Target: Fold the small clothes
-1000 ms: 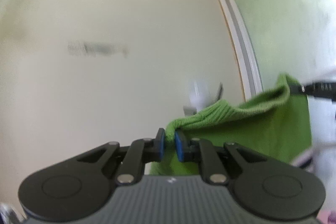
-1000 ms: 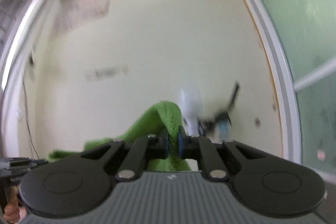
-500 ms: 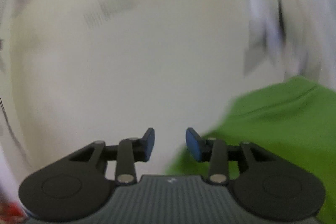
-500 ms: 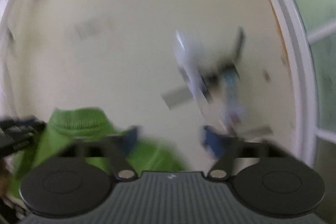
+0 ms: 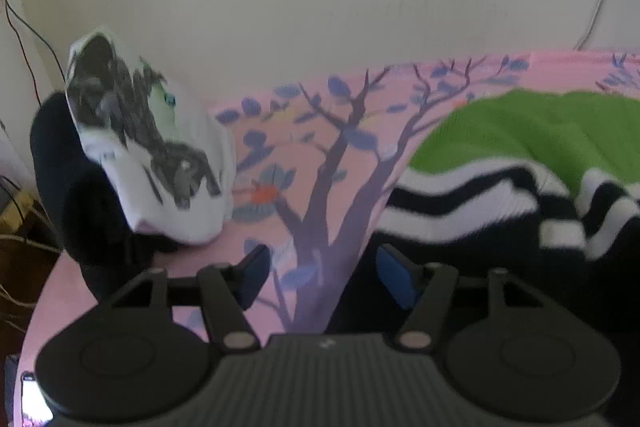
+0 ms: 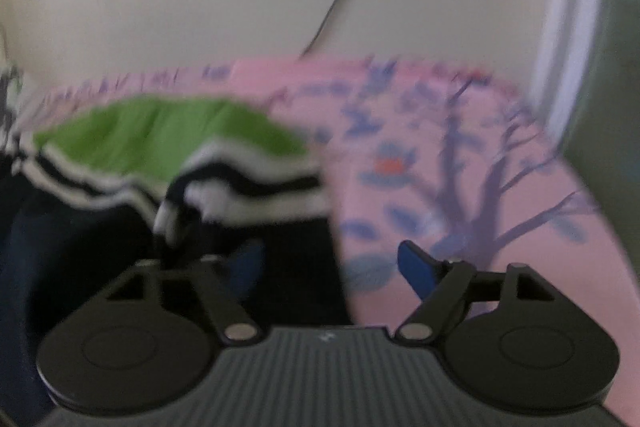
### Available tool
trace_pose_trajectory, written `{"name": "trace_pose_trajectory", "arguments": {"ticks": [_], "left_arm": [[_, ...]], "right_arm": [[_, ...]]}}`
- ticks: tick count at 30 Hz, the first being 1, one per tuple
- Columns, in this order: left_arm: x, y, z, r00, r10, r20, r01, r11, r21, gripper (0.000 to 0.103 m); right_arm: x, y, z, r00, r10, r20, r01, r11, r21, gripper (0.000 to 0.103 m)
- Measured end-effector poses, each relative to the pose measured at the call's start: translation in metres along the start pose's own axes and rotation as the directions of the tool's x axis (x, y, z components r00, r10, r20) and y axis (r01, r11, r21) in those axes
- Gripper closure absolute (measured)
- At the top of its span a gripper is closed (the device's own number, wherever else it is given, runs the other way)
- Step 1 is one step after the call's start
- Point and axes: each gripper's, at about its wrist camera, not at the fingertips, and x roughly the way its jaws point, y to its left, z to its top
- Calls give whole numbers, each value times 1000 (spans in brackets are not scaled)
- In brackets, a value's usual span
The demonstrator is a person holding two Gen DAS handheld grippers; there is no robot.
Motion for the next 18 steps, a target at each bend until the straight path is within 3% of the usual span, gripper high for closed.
{"name": "trace_pose_trajectory", "arguments": {"ticks": [1, 2, 3, 5, 6, 8, 10, 11, 13, 14, 15, 16, 17, 18], "left_arm": [[2, 0, -2, 1000, -7, -7, 7, 1000, 7, 51], [2, -2, -1, 1000, -19, -13, 19, 1000, 23, 85], [5, -6, -5, 999, -26, -22, 27, 998, 48, 101], [3, -14, -8, 999, 44, 11, -45, 993, 113, 101], [2, -15, -8, 994, 97, 42, -103, 984, 144, 101], [5, 0, 0, 982, 178, 63, -184, 977, 109, 101], [6, 24, 14, 975, 218, 41, -220, 975, 30, 101], [5, 34, 20, 976, 216, 32, -216, 976, -5, 100], [-3, 47, 32, 993, 113, 45, -110, 991, -74, 97], [-6, 47, 40, 997, 45, 61, -39, 995, -92, 91], [-6, 43, 47, 997, 6, 71, 1, 996, -91, 74], [-3, 33, 56, 996, -32, 79, 38, 997, -71, 63], [1, 20, 65, 994, -61, 90, 64, 997, -31, 45], [6, 5, 71, 992, -81, 102, 80, 997, 13, 37]], "right_arm": [[1, 6, 2, 1000, 24, -2, -24, 1000, -16, 102], [2, 16, 5, 1000, 7, 6, -6, 998, -59, 103], [-1, 24, 10, 999, -26, 30, 29, 995, -100, 103], [-9, 20, 24, 986, -130, 105, 145, 978, -148, 103], [-9, 9, 38, 967, -213, 141, 233, 962, -142, 103], [0, -21, 59, 897, -404, 179, 432, 887, -165, 103], [17, -51, 76, 841, -533, 90, 541, 831, -132, 101], [20, -60, 83, 838, -544, 49, 546, 832, -101, 72], [10, -69, 94, 902, -428, 54, 428, 904, 17, 35], [2, -69, 100, 942, -322, 94, 316, 946, 80, 34], [0, -65, 106, 962, -248, 113, 235, 965, 115, 34], [3, -59, 113, 974, -193, 122, 177, 975, 131, 34], [11, -50, 121, 981, -147, 124, 131, 983, 131, 33], [20, -41, 127, 987, -110, 119, 95, 988, 121, 32]]}}
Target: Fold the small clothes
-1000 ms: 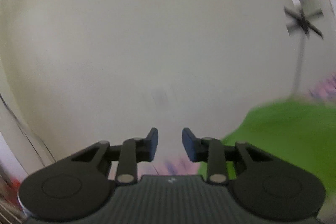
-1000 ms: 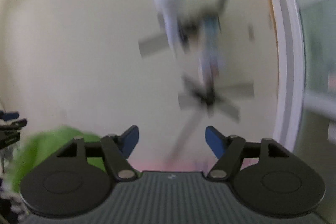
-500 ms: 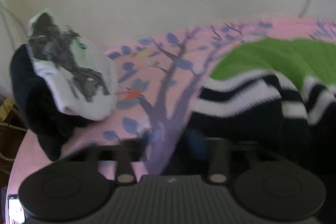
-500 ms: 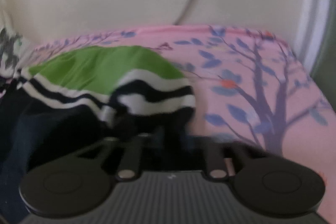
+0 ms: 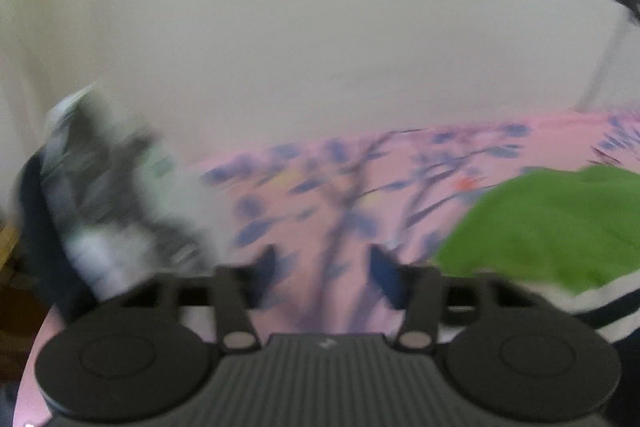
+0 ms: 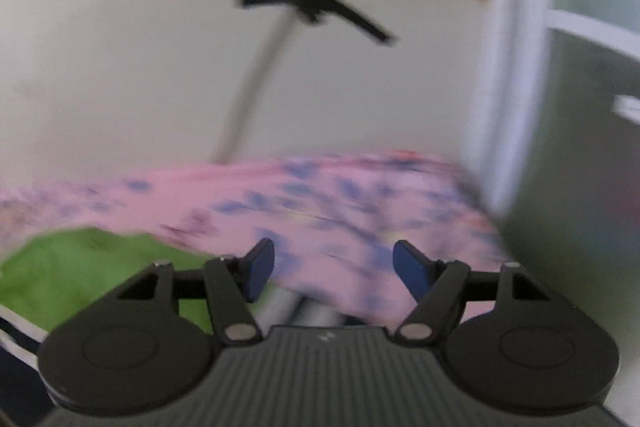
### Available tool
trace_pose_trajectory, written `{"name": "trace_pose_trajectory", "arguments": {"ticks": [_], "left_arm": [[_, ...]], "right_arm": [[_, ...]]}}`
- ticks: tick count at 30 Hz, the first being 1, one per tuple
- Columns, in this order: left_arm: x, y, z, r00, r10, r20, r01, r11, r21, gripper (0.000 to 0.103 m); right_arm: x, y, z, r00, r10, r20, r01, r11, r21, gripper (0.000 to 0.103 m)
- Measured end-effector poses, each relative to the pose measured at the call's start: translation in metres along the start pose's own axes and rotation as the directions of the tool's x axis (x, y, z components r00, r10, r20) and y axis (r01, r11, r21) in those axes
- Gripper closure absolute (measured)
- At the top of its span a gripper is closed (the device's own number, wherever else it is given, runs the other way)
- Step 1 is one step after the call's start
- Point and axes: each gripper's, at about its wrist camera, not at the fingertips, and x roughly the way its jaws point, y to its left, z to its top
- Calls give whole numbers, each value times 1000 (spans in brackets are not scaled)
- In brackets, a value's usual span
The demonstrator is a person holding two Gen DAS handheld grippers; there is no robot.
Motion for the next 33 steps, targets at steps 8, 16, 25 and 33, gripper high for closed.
{"name": "trace_pose_trajectory", "arguments": {"ticks": [8, 16, 25, 33], "left_arm": [[62, -102, 20, 994, -66, -84, 83, 971, 226, 24], [59, -128, 4, 999, 48, -14, -39, 924, 380, 97], [82, -104, 50, 982, 162, -97, -135, 962, 238, 82], [-51, 19, -6, 999, 16, -39, -15, 999, 29, 81]], "right_arm": [[124, 87, -6, 957, 199, -212, -206, 978, -12, 25], [113, 159, -14, 988, 115, -107, -140, 954, -266, 102], [151, 180, 37, 999, -33, -26, 28, 984, -175, 55], [50, 210, -20, 959, 279, -43, -279, 914, -296, 61]]}}
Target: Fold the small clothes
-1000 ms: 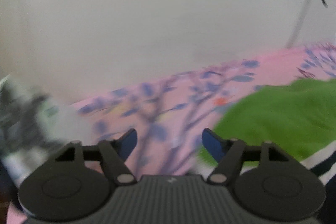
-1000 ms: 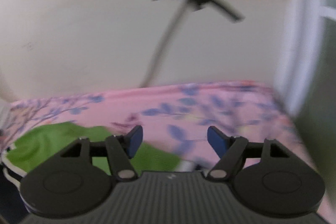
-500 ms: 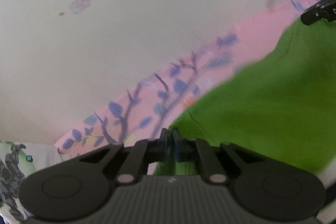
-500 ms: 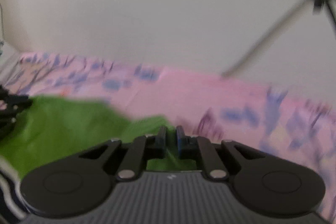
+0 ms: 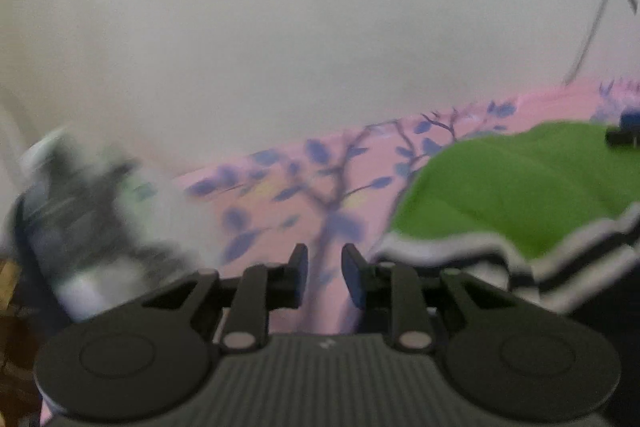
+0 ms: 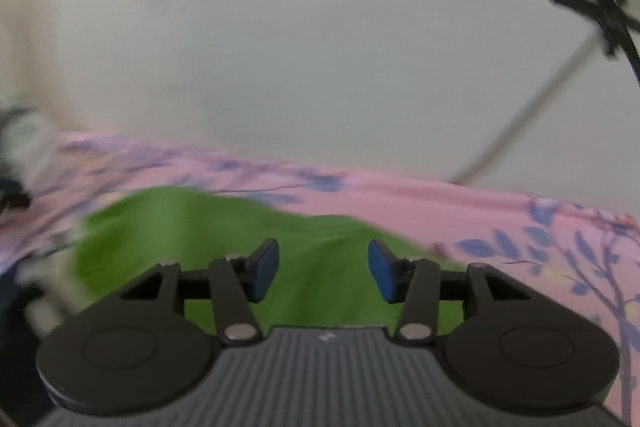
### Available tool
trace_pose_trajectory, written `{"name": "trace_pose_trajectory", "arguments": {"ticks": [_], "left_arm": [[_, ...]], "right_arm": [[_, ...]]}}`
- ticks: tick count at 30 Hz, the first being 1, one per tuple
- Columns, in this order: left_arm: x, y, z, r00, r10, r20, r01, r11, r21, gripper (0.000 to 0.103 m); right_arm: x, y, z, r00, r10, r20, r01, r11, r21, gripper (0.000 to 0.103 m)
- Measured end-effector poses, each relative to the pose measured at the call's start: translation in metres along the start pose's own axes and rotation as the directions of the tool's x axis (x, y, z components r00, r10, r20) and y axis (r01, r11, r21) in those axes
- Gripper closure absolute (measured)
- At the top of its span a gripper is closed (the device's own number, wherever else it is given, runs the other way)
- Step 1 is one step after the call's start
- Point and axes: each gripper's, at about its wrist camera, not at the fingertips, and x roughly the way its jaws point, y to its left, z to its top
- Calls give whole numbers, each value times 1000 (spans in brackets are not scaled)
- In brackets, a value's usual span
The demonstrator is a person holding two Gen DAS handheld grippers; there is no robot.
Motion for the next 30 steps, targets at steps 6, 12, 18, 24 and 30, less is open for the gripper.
{"name": "trace_pose_trajectory", "arguments": {"ticks": [6, 12, 18, 24, 30], "left_arm": [[-138, 89, -65, 977, 140, 159, -111, 977, -180, 68], [-219, 135, -142, 939, 285, 194, -207, 916, -342, 62], [-248, 151, -190, 914, 373, 159, -284, 868, -407, 62], [-247, 167, -186, 901, 398, 174, -282, 841, -463, 62], [-215, 138, -162, 920, 302, 252, -167, 880, -444, 53]], "right_arm": [[-68, 139, -9, 918, 395, -43, -385, 855, -347, 56], [-69, 272, -55, 802, 547, -239, -568, 577, -586, 53], [-29, 353, -61, 818, 492, -297, -560, 568, -603, 103], [-68, 318, 83, 819, 572, 50, -517, 773, -368, 103], [-116, 162, 169, 837, 402, 372, -407, 911, -68, 103]]}}
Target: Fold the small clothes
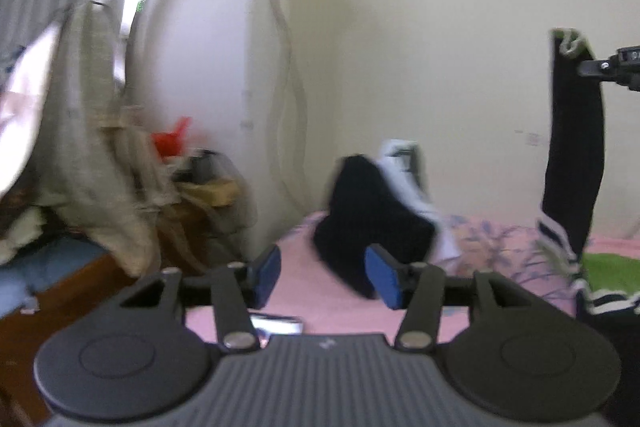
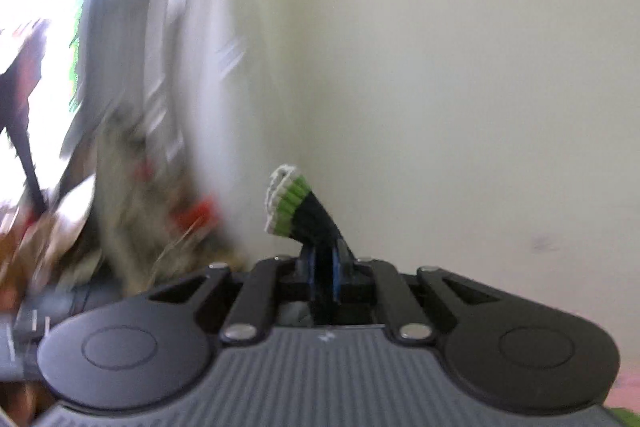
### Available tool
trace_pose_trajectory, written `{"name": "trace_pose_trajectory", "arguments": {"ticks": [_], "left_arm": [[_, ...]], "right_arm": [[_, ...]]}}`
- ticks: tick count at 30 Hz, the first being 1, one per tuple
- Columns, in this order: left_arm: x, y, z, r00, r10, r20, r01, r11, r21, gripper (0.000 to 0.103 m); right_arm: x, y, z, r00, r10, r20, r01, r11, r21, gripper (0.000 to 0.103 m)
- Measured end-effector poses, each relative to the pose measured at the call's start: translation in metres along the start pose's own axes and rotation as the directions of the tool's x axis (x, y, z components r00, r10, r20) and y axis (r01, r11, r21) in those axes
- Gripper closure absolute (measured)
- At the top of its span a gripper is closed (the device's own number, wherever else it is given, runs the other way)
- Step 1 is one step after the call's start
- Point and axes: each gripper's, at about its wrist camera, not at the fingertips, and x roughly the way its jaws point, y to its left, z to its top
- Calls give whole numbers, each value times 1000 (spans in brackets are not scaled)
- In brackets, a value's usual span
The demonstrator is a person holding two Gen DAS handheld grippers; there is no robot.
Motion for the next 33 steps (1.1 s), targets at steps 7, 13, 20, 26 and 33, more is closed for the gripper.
{"name": "trace_pose_trajectory", "arguments": {"ticks": [7, 13, 20, 26, 33], "left_arm": [[83, -101, 7, 957, -272, -104, 273, 962, -10, 50], [206, -229, 2, 871, -362, -331, 397, 917, 42, 27], [291, -314, -27, 706, -491, -510, 520, 849, -97, 95], [292, -288, -34, 843, -426, -327, 421, 903, -90, 93], [273, -290, -59, 940, -189, -284, 249, 949, 193, 54]], "right_arm": [[-86, -187, -74, 966, -251, -60, 257, 913, 317, 103], [-120, -274, -182, 926, -323, -197, 377, 740, 557, 103], [-118, -272, -203, 941, -287, -180, 336, 721, 607, 103], [-118, -261, -190, 942, -317, -110, 321, 758, 568, 103], [-123, -259, -208, 820, -483, -307, 573, 699, 427, 53]]}}
